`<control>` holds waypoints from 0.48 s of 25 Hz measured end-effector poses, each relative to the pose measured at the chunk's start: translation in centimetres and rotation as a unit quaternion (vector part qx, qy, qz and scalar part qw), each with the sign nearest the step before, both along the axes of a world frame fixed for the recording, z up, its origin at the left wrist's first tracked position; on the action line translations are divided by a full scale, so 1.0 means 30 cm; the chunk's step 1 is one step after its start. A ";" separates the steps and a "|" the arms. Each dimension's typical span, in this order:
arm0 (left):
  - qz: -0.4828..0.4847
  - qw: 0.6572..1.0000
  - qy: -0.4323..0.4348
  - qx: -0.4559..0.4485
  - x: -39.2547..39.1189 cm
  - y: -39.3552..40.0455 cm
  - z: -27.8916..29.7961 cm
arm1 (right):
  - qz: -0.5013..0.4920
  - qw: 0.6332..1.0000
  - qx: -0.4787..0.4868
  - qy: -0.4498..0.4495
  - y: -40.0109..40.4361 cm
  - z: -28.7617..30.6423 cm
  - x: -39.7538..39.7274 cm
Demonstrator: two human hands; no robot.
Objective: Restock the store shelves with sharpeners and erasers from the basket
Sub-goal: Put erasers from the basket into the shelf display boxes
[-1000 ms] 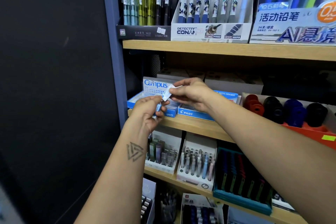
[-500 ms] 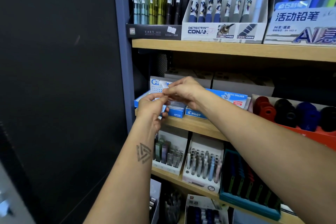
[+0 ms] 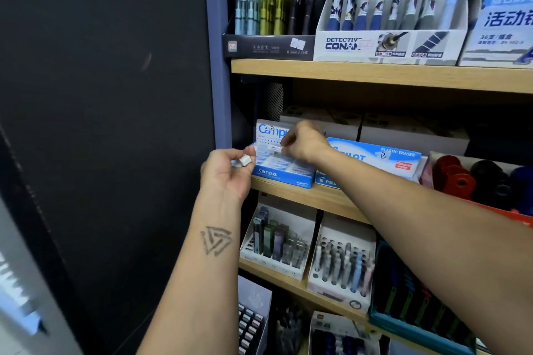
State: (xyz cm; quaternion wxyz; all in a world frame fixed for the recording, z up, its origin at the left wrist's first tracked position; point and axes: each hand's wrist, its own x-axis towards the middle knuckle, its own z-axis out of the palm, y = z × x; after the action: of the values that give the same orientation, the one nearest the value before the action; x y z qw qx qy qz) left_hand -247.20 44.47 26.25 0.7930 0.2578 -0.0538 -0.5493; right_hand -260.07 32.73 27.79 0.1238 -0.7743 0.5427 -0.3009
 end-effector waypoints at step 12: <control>-0.053 0.996 -0.068 -0.008 -0.031 -0.003 -0.015 | -0.008 0.989 -0.064 0.131 -0.023 -0.051 0.132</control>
State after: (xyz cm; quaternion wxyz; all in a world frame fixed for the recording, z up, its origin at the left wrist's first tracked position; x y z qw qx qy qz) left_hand -248.12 44.38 25.79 0.7595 0.2846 -0.1259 -0.5713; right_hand -256.12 32.04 26.27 -0.0007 -0.8092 0.5400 -0.2315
